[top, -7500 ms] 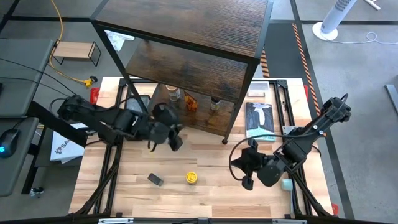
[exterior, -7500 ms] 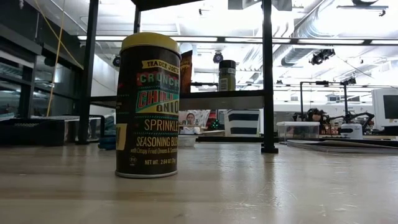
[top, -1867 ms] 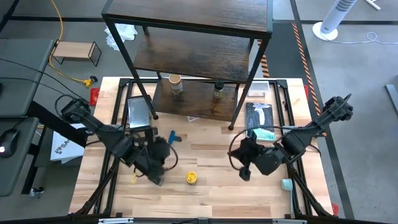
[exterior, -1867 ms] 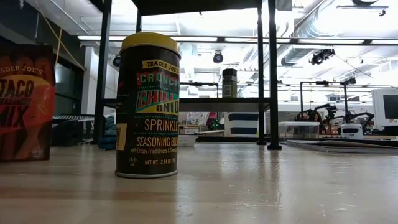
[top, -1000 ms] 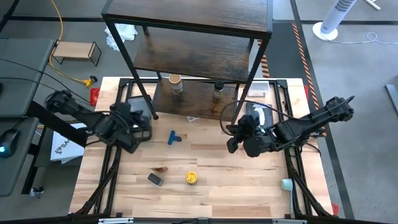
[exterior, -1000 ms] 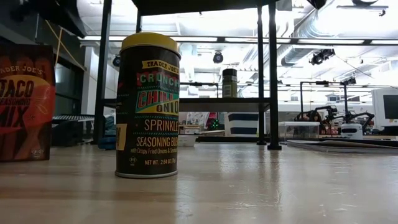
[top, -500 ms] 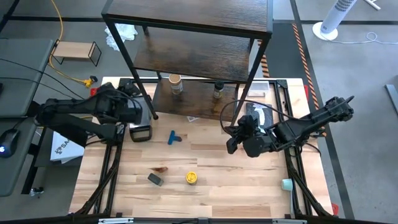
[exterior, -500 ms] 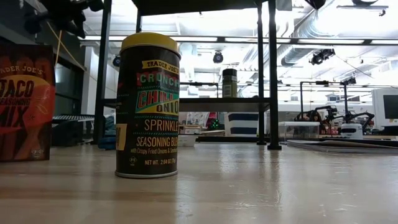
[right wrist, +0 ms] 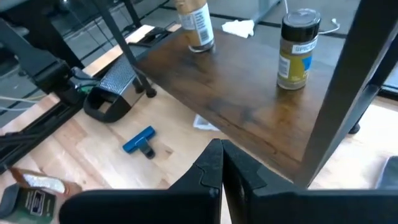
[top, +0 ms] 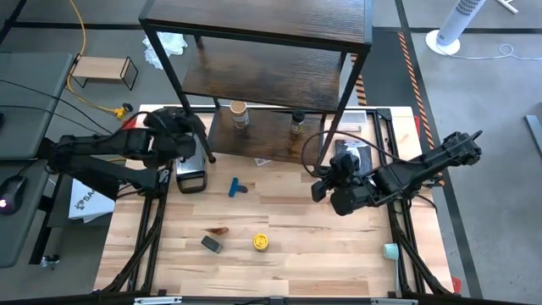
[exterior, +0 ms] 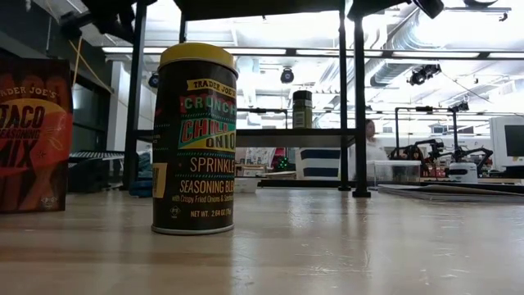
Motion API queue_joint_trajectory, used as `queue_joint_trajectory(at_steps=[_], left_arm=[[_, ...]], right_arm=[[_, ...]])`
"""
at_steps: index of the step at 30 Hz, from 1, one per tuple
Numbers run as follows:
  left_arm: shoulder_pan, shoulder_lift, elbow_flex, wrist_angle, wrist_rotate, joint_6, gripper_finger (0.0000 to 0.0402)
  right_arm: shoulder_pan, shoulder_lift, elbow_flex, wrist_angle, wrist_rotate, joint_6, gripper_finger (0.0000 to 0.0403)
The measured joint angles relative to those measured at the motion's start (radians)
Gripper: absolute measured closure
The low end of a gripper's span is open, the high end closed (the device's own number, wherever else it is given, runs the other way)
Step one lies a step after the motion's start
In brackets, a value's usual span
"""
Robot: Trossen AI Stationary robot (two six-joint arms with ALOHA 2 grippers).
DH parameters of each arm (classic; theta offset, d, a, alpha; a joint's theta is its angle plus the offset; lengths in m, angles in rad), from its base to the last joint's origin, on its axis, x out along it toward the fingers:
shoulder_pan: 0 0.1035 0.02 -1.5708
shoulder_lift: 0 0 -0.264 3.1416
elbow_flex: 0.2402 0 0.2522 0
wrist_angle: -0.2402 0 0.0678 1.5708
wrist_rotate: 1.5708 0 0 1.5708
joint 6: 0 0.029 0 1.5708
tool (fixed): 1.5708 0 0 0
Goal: Shelf spices
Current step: Adjust the shelf
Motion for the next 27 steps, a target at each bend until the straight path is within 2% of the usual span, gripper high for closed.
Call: queue_joint_trajectory(at_steps=[4, 11, 19, 27], left_arm=[[-0.018, -0.020, 0.001, 0.114, 0.141, 0.172, 0.0401], [-0.045, -0.054, 0.001, 0.222, 0.407, 0.326, 0.0401], [-0.064, -0.051, 0.001, 0.320, 0.746, 0.429, 0.0401], [-0.101, -0.032, 0.000, 0.371, 1.025, 0.448, 0.0401]], right_arm=[[0.011, 0.000, 0.000, -0.001, -0.017, -0.001, 0.0403], [0.034, 0.000, 0.000, -0.025, -0.017, 0.005, 0.0403], [0.039, 0.000, 0.000, -0.144, 0.016, 0.129, 0.0403], [0.045, 0.000, 0.000, -0.152, 0.005, 0.135, 0.0403]])
